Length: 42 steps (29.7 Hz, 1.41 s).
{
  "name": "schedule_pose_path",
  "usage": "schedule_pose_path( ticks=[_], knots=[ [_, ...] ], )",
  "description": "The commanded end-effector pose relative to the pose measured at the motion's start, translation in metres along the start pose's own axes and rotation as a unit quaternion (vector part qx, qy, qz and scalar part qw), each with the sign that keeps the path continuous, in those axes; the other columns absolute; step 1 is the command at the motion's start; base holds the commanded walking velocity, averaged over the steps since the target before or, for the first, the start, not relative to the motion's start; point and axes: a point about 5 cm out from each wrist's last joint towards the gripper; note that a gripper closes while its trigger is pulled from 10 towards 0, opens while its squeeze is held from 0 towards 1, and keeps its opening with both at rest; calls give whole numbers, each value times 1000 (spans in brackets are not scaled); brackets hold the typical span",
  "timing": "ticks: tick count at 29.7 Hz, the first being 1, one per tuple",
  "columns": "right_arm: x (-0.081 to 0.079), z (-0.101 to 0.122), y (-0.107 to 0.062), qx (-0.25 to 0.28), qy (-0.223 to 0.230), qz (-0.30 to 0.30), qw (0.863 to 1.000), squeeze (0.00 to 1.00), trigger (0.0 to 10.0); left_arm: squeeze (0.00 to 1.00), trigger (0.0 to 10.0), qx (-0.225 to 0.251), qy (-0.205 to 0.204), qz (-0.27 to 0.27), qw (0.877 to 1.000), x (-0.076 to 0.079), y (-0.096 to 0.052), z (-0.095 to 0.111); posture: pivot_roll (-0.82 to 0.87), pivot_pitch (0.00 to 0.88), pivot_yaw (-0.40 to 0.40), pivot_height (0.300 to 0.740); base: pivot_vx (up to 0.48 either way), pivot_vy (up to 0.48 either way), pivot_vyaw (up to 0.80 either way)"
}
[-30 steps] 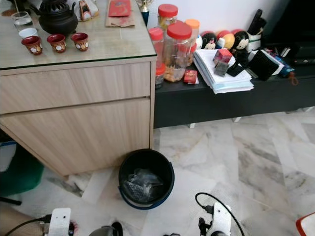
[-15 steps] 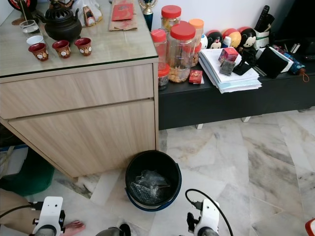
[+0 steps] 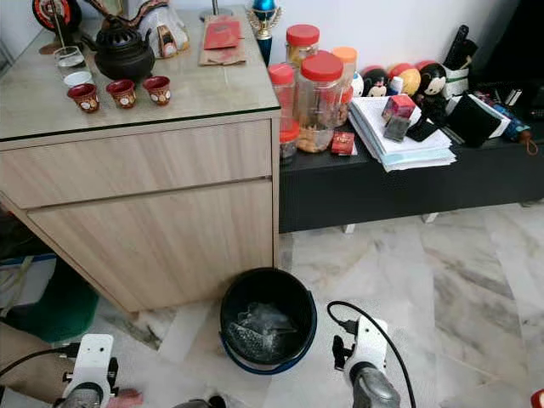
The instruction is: Picking trash to rubbish bin
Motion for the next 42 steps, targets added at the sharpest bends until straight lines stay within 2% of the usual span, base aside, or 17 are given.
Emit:
schedule_pose_path(
  ticks=[1, 12, 19, 28, 39, 42],
  knots=[
    [3, 4, 1, 4, -5, -5, 1000, 0, 10000, 0, 10000, -16, -14, 2, 1000, 4, -1, -4, 92, 116, -40, 740, 0, 0, 0],
    [-2, 3, 1, -1, -5, 4, 1000, 0, 10000, 0, 10000, -24, -32, 16, 999, 3, -4, -11, 105, 126, -44, 740, 0, 0, 0],
    [-12, -8, -1, -16, 1, 11, 1000, 0, 10000, 0, 10000, -32, -29, 29, 999, -9, -8, -20, 137, 144, -8, 740, 0, 0, 0],
    [-22, -13, -2, -22, 4, 21, 1000, 0, 10000, 0, 10000, -38, -23, 35, 998, -17, -9, -24, 150, 129, -10, 740, 0, 0, 0],
    [-26, -15, -2, -28, 3, 25, 999, 0, 10000, 0, 10000, -40, -20, 32, 998, -17, -9, -24, 142, 92, -3, 740, -285, 0, 0],
    [-27, -16, -3, -29, -10, 30, 999, 0, 10000, 0, 10000, -39, -20, 29, 999, -15, -8, -22, 149, 89, -5, 740, -295, 0, 0]
  ],
)
Point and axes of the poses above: a point about 5 cm out from each wrist's last joint towards the gripper, its own y axis pointing out of the wrist towards the gripper, its own z axis along the axis of the wrist's last joint, x = y × z, and after that the axes turned 9 degrees about -y, right-handed
